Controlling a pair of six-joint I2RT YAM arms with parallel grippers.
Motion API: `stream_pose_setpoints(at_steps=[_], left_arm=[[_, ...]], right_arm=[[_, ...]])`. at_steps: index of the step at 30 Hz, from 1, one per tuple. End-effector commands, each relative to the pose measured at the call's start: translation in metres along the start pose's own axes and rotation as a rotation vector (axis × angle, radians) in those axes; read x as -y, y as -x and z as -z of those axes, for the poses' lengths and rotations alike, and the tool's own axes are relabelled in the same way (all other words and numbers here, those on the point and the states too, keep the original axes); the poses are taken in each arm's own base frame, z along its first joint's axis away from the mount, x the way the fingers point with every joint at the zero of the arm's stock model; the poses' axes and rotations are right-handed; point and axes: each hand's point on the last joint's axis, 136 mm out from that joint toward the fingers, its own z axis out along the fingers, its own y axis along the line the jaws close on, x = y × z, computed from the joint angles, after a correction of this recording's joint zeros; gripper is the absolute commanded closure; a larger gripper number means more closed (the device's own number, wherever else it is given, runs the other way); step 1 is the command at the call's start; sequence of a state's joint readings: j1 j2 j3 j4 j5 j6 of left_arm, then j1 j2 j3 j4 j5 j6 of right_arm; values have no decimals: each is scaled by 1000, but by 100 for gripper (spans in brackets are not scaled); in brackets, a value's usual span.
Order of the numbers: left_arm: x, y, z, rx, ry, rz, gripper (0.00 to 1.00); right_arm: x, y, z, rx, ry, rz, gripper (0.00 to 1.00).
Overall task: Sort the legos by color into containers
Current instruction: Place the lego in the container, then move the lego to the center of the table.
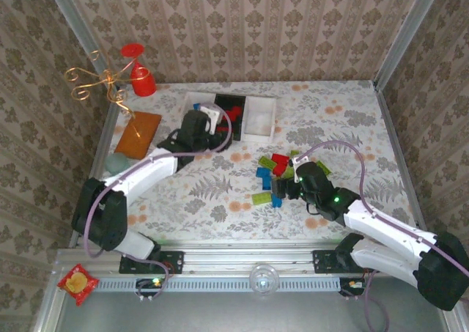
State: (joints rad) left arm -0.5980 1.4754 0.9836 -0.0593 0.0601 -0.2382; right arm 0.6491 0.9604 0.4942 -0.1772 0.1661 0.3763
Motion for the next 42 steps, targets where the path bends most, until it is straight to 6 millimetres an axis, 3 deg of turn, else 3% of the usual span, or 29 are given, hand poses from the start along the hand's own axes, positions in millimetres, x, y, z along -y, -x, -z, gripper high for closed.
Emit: stream_pose_setpoints(at_steps=[1, 7, 11, 14, 22, 33, 38, 42], left_arm=[[23, -38, -2, -71, -76, 20, 35], [55, -90, -12, -174, -139, 27, 35], [34, -109, -16, -183, -81, 116, 35], [15, -109, -10, -145, -40, 165, 35], [-21, -109, 15, -66, 58, 210, 35], [-33, -113, 28, -49, 88, 208, 35], [-46, -117, 35, -32, 122, 234, 34], [-60, -121, 41, -21, 150, 288, 34]], right_arm=[[8, -1, 9, -38, -65, -24, 17], [-10, -2, -3, -82, -35, -4, 24], [-30, -1, -18, -106, -5, 20, 28], [-39, -2, -32, -139, -28, 47, 32], [-39, -12, -69, -202, -109, 78, 41], [-47, -16, -96, -233, -126, 95, 52], [-81, -15, -107, -242, -33, 104, 55], [-129, -6, -116, -234, 149, 69, 54]])
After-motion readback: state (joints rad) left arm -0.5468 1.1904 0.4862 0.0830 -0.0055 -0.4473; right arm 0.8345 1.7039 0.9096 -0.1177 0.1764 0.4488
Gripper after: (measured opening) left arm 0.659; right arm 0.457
